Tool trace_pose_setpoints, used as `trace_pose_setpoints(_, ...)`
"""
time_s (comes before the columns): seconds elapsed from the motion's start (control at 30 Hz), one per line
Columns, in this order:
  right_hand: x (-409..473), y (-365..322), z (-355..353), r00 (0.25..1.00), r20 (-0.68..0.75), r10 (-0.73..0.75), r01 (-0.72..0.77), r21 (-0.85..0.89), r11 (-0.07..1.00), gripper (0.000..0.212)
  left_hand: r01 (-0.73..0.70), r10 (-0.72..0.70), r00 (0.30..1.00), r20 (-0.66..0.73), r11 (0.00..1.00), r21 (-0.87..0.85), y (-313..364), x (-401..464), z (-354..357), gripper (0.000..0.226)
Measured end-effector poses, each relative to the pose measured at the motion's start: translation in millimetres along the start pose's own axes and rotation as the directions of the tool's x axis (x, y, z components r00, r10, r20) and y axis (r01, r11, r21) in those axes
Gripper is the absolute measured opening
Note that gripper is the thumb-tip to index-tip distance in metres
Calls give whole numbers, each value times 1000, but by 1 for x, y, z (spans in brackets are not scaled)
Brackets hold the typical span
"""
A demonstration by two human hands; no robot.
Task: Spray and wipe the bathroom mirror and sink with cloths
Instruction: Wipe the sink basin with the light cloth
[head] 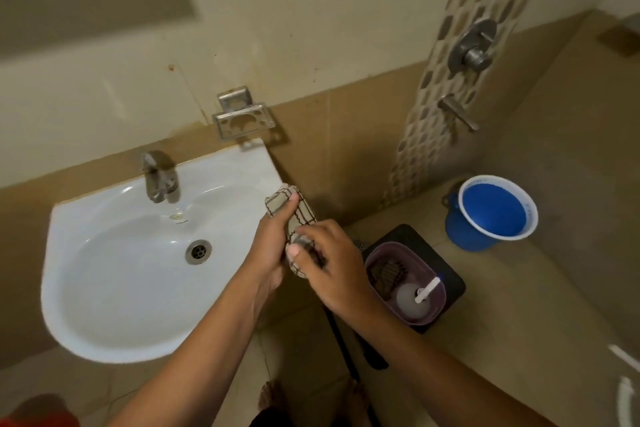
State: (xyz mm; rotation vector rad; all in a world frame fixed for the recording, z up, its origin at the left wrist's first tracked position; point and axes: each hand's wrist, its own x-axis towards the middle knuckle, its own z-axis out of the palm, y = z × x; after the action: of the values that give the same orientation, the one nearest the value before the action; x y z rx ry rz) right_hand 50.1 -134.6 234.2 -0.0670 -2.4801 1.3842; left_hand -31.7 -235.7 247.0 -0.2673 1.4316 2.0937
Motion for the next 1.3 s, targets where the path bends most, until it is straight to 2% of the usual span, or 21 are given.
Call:
trace_pose_setpoints(0.03,1,9,-8,994,-52,96,-92,75,993,43,17,-17,1000,26,1000,8,0,3,6,30)
trace_pose_setpoints(0.1,7,26,-25,933,-111,344,-310,240,920,53,74,-76,993,86,997,29,-1,14,18,34)
trace_pose_setpoints(0.17,13,42,-42,850,5,526,-484,398,779,59,137,-144,980,134,988,66,-3,23,31,45)
trace_pose_setpoints(0.2,15,50,-49,821,85,565,-534,464,707,56,172,-186,968,170,981,91,-6,30,37,49)
trace_pose_setpoints(0.27,16,62,-56,796,188,575,-569,558,605,46,243,-277,929,245,957,161,-12,43,48,49)
trace_pose_setpoints(0.37,12,76,-53,752,119,649,-586,572,574,34,296,-394,875,282,896,331,-23,61,63,40)
trace_pose_setpoints(0.53,-3,112,-43,514,-58,856,-611,675,413,26,281,-521,810,269,747,603,-55,96,69,33)
trace_pose_setpoints(0.63,-13,132,-36,421,-69,904,-637,688,349,25,268,-591,772,236,639,721,-81,118,63,26)
trace_pose_setpoints(0.7,-20,145,-31,386,-64,920,-671,665,327,18,239,-576,793,199,594,768,-102,132,59,25)
trace_pose_setpoints(0.77,-25,165,-25,314,-82,946,-695,659,288,14,232,-561,811,166,569,789,-125,147,59,26)
trace_pose_setpoints(0.87,-30,196,-16,194,-151,969,-751,613,246,32,213,-564,815,134,506,836,-153,161,62,23)
trace_pose_setpoints(0.93,-31,216,-10,155,-192,969,-795,558,237,37,205,-569,816,105,454,867,-173,175,65,28)
trace_pose_setpoints(1.03,-31,242,-4,165,-229,959,-830,494,260,35,187,-538,841,59,390,902,-202,200,68,35)
trace_pose_setpoints(1.13,-24,268,2,193,-281,940,-863,407,299,30,139,-489,870,64,367,920,-225,224,71,31)
trace_pose_setpoints(1.23,-17,290,8,165,-307,937,-882,380,279,33,73,-428,901,77,324,943,-236,239,76,24)
trace_pose_setpoints(1.3,-13,302,12,138,-317,938,-910,334,246,31,-4,-395,912,111,261,965,-244,247,76,23)
